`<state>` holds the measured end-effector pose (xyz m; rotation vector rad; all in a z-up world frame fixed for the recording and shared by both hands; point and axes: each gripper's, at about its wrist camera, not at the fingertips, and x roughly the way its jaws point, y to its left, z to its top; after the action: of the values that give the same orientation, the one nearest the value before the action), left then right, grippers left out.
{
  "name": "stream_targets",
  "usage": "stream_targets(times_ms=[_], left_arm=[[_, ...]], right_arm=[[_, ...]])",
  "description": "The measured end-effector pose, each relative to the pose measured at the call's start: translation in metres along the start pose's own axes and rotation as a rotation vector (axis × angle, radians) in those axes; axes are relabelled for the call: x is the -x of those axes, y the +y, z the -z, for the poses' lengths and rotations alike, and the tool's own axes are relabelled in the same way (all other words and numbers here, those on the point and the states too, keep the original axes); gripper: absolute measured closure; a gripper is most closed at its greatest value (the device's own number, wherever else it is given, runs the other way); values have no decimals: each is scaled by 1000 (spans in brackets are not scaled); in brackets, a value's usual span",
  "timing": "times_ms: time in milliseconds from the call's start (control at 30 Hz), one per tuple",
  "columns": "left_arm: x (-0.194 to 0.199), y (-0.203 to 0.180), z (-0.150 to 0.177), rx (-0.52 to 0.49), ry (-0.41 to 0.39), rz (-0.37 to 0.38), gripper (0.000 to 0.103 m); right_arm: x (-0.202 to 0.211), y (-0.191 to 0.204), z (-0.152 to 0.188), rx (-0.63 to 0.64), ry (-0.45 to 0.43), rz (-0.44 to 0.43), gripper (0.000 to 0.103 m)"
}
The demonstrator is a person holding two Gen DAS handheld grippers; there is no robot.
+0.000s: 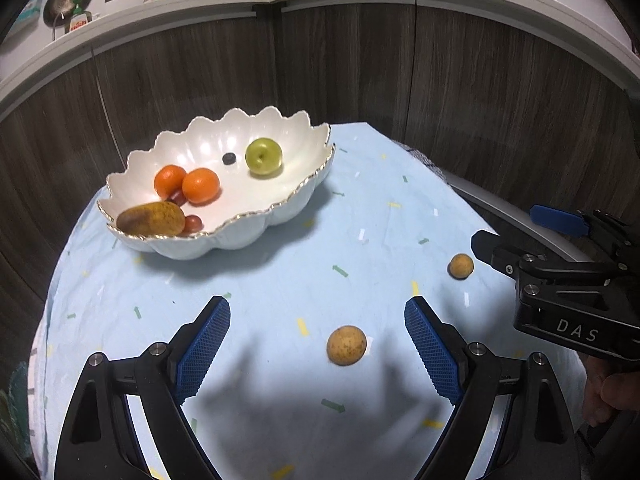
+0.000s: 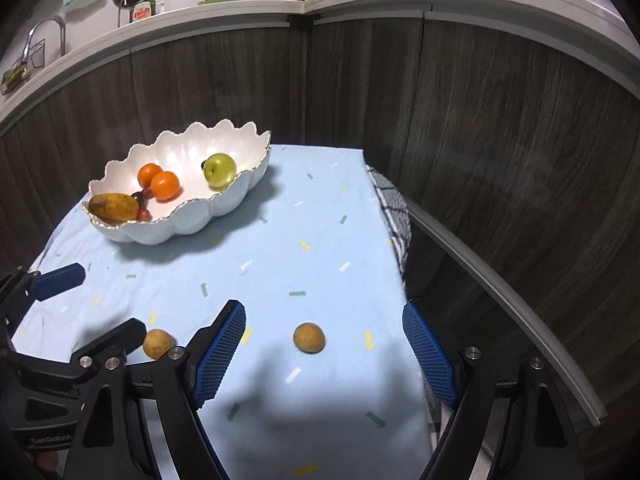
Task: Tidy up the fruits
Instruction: 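Withdraw both tools from the bowl toward the two brown longans, then grasp a brown longan with the left tool while the right tool grasps the other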
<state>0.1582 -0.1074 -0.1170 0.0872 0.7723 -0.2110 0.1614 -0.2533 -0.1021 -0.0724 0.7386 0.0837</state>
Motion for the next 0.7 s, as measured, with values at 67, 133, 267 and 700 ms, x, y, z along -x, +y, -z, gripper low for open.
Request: stream_targets(times_ms=[67,133,267,700], left_arm=[[-2,0,2,4,3,-3,16],[-4,0,5,14,8,-8,17],[-6,0,11,44,21,-12,28],[-20,-16,24,25,45,0,42]], right_arm=[[-3,1,2,7,3,-7,22],[-6,2,4,15,6,-14,22],[-11,3,5,35,9,-25,23],[-37,8,11,81,38,-88,34]])
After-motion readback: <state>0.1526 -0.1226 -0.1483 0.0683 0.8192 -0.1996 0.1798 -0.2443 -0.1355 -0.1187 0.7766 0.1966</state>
